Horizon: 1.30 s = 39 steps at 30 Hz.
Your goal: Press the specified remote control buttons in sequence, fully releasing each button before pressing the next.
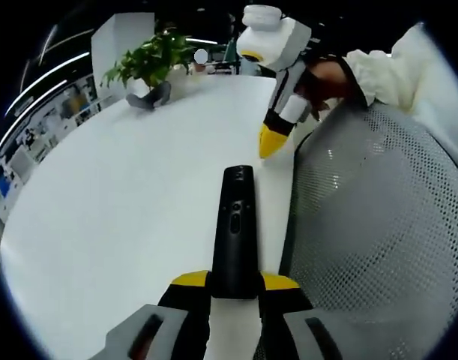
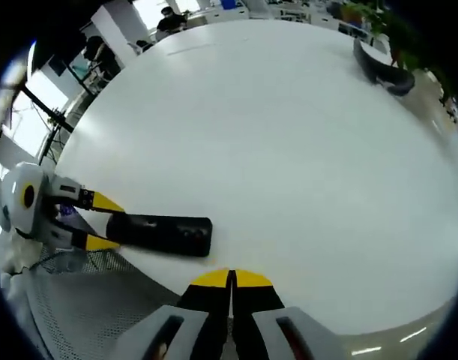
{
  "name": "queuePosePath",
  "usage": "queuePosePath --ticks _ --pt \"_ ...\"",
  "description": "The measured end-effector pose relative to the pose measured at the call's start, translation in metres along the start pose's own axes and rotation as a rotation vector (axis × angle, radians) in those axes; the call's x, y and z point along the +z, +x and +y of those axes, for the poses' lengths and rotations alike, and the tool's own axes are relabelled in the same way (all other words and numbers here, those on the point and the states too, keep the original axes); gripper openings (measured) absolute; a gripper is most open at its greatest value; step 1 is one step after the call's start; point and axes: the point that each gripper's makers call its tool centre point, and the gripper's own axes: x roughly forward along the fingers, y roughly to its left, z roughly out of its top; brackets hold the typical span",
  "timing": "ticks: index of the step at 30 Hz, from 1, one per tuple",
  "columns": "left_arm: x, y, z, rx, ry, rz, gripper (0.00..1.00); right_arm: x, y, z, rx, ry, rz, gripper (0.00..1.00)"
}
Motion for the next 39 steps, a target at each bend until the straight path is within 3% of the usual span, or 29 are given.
queuePosePath --ticks 6,18,28,39 --pt "0.000 0.000 -0.004 -0.005 0.014 -0.010 0.23 0.001 -0.001 0.001 0.004 -0.003 -0.003 0.00" --pt "0.000 0.000 -0.007 -0.008 0.048 -0.038 0.24 0.015 -0.001 0.025 0.215 0.119 -0.075 0.00" --pt "0.003 0.003 -0.008 -0.020 0.059 -0.067 0.24 0.015 0.004 0.028 0.247 0.137 -0.054 0.00" --pt "0.006 0.005 -0.007 -0.027 0.061 -0.082 0.26 0.013 0.011 0.023 0.221 0.128 -0.027 0.00"
